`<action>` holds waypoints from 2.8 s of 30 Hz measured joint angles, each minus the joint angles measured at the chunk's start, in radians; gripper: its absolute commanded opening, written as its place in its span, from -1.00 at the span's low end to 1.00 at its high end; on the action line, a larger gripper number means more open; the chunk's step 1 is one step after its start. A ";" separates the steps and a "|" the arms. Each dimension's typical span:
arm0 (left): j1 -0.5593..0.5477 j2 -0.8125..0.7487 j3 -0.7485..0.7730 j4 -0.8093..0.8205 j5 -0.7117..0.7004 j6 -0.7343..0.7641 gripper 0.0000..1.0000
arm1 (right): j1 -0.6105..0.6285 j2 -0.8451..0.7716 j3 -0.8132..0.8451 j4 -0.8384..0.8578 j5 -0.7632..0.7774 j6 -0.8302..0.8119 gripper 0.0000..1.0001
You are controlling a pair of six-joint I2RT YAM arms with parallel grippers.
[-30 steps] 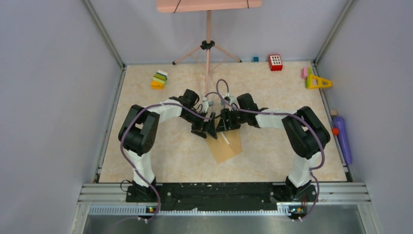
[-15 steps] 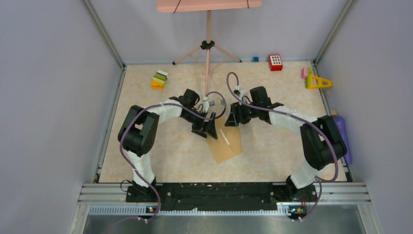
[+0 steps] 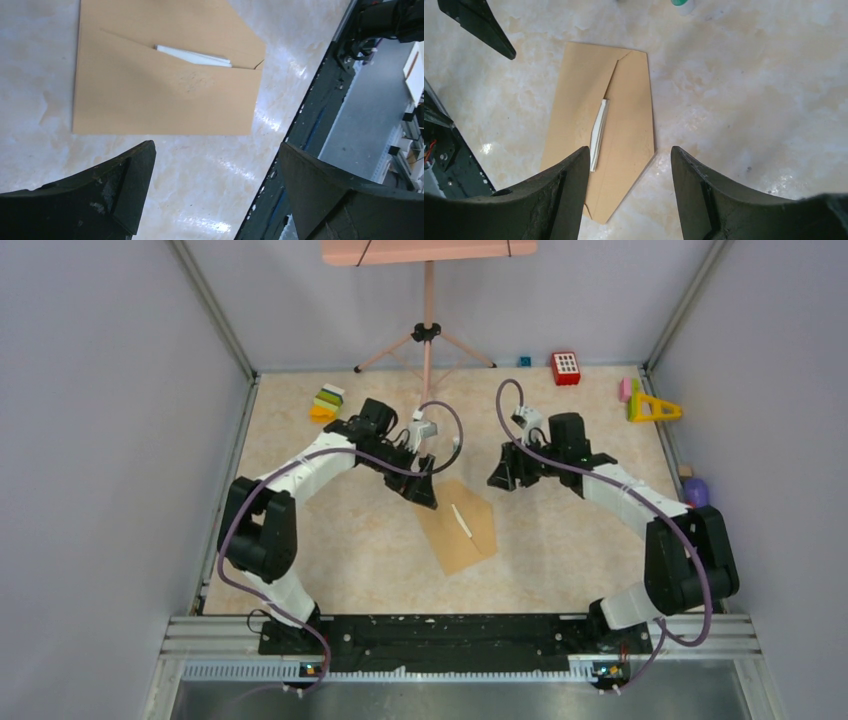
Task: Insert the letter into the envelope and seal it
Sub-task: Place the letter in the envelope, then open the solid glue cap from the solid glue.
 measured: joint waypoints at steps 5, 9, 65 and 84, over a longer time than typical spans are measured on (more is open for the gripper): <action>0.016 -0.001 -0.076 -0.013 -0.043 0.047 0.97 | -0.006 0.009 -0.010 0.009 0.037 -0.013 0.20; 0.016 0.002 -0.146 -0.025 -0.060 0.059 0.97 | -0.006 0.048 0.002 0.039 0.068 -0.016 0.18; 0.307 -0.195 -0.243 0.123 -0.043 0.111 0.97 | 0.277 0.639 0.848 -0.286 0.657 0.014 0.15; 0.380 -0.362 -0.329 0.240 -0.108 0.078 0.97 | 0.317 0.745 0.939 -0.453 0.727 0.010 -0.06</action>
